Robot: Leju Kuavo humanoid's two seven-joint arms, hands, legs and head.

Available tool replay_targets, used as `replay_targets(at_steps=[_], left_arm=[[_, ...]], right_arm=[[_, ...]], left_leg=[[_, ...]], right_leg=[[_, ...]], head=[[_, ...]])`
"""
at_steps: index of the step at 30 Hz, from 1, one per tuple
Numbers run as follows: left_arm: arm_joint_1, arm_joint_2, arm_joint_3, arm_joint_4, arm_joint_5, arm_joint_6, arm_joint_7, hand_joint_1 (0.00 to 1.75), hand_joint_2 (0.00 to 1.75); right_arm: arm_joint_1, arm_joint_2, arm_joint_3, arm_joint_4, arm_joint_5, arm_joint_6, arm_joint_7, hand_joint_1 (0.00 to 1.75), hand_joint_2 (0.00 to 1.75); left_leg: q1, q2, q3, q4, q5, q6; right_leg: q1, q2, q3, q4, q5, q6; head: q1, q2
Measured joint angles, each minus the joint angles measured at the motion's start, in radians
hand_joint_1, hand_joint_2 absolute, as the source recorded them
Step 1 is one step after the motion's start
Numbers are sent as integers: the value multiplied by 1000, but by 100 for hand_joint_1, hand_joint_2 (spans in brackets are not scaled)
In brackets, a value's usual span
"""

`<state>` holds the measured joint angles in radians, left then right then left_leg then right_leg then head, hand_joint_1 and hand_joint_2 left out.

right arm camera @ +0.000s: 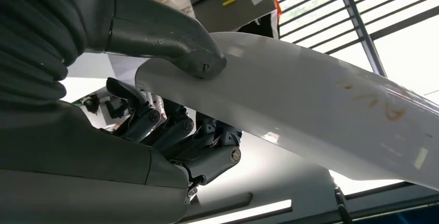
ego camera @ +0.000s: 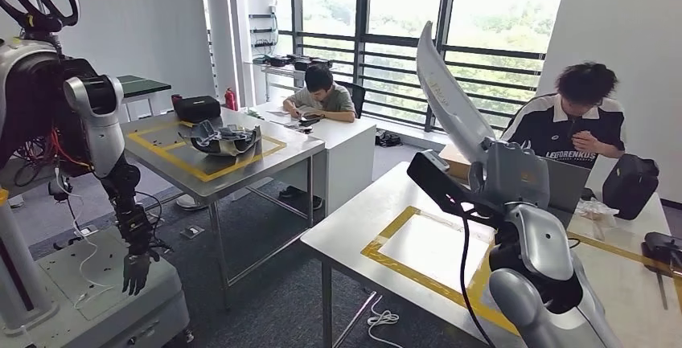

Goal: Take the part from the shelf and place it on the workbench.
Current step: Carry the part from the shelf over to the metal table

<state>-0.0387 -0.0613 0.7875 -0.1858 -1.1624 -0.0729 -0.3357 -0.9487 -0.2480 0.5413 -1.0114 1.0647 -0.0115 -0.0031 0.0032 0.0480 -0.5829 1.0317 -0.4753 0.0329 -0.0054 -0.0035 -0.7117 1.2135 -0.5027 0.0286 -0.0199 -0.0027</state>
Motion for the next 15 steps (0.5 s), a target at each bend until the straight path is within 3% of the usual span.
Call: replay_targets(at_steps=[2, 4, 6, 8, 10, 12, 13, 14, 15], left_arm=[[-1, -2, 1, 0, 0, 0, 0, 0, 175], [-1, -4, 2, 0, 0, 0, 0, 0, 175], [-2, -6, 3, 0, 0, -1, 0, 0, 175], [-3, -7, 3, 0, 0, -2, 0, 0, 175], [-3, -8, 5, 0, 0, -4, 1, 0, 175], [0, -7, 8, 0, 0, -7, 4, 0, 175], [1, -7, 11, 0, 0, -8, 5, 0, 175], [1, -7, 12, 0, 0, -8, 5, 0, 175], [1, -6, 13, 0, 0, -8, 6, 0, 175]], right_arm=[[-8, 0, 0, 0, 0, 0, 0, 168, 175], [-16, 0, 0, 0, 0, 1, 0, 168, 175], [-20, -1, 0, 0, -2, 3, 0, 168, 175], [-26, -2, 0, 1, -6, 4, 0, 168, 175], [-31, -1, 1, 2, -9, 5, 0, 168, 175], [-29, 2, 3, 3, -13, 7, 0, 168, 175], [-27, 2, 4, 3, -14, 7, 0, 168, 175], [-26, 2, 6, 4, -16, 7, 0, 168, 175], [-26, 2, 7, 5, -17, 6, 0, 168, 175]], left_leg=[[-4, 18, 5, 0, -4, -4], [-7, 36, 9, -1, -8, -13], [-7, 53, 13, -3, -12, -23], [-5, 30, 5, 24, -34, -34], [-1, -21, -41, 131, -90, -44], [2, -43, -102, 256, -136, -50], [3, -45, -117, 281, -135, -52], [5, -47, -113, 264, -113, -53], [8, -52, -90, 209, -76, -54]], right_leg=[[11, -43, 75, -142, 48, -15], [21, -63, 103, -199, 60, -27], [19, -41, 104, -205, 65, -35], [10, -22, 110, -215, 72, -44], [3, -4, 115, -220, 76, -49], [0, 19, 114, -219, 76, -50], [-1, 31, 114, -217, 75, -49], [-3, 44, 113, -214, 74, -48], [-5, 56, 113, -210, 72, -45]], head=[[0, 0], [0, 0], [1, 0], [1, 0], [0, 0], [0, 0], [0, 0], [0, 0], [0, 0]])
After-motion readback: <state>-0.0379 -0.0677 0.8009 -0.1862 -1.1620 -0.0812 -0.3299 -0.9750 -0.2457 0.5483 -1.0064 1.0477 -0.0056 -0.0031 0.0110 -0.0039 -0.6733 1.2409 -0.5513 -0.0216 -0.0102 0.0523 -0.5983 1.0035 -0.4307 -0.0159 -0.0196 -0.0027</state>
